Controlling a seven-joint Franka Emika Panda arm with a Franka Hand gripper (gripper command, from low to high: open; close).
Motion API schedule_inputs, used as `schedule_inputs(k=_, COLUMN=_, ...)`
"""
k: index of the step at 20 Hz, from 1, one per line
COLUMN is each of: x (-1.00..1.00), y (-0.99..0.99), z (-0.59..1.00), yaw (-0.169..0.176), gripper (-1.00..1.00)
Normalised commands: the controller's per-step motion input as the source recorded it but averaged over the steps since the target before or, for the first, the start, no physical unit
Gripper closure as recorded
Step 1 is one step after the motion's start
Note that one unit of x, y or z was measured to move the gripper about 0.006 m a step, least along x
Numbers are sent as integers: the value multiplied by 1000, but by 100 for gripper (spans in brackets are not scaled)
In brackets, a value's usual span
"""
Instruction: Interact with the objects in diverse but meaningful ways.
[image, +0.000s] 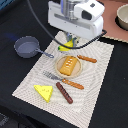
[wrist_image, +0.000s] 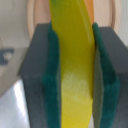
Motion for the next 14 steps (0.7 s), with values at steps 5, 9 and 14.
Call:
schedule_inputs(k=5, x=-248, y=-926, z=120, yaw=0, gripper=100)
schedule_inputs(k=9, x=-324, y=-898, z=1, yaw=0, gripper=100)
schedule_inputs(k=14, x=-356, y=-742, z=-118, yaw=0, gripper=100)
